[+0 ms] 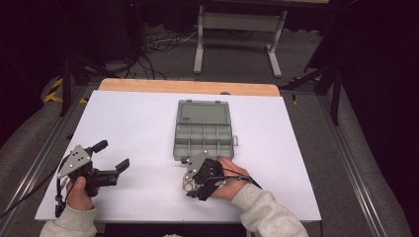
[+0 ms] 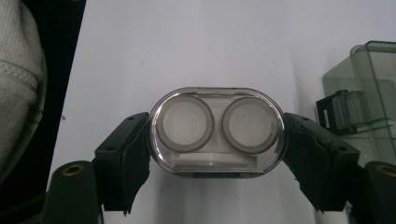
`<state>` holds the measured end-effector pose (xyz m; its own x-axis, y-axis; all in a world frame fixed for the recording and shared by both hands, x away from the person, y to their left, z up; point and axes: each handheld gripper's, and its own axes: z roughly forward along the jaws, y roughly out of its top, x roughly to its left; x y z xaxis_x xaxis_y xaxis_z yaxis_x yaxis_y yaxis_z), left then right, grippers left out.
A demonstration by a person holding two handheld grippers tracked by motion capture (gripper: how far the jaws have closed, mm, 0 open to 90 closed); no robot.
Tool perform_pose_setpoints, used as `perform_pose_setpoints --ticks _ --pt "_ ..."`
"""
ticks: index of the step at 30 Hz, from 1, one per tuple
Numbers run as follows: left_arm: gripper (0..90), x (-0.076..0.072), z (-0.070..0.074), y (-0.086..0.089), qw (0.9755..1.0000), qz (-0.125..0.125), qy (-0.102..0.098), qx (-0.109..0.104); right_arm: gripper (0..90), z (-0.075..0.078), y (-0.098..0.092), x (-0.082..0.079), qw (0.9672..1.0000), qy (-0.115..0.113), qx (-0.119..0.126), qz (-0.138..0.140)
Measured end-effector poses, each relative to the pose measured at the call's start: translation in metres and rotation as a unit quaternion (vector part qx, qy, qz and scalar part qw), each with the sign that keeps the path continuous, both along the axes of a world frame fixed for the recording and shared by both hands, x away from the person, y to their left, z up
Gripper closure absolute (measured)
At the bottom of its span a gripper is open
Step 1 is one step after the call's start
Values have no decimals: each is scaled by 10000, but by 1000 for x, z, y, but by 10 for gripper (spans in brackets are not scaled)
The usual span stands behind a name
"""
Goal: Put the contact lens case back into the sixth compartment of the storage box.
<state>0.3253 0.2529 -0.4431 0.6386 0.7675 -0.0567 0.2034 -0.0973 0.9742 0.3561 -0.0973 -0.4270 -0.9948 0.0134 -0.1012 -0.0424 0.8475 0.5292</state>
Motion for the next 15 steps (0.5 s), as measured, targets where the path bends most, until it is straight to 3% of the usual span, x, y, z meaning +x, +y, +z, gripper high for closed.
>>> perform_pose_setpoints --ticks 15 --pt "1 0 0 0 10000 -3 -3 0 265 16 -9 -2 9984 -229 509 -23"
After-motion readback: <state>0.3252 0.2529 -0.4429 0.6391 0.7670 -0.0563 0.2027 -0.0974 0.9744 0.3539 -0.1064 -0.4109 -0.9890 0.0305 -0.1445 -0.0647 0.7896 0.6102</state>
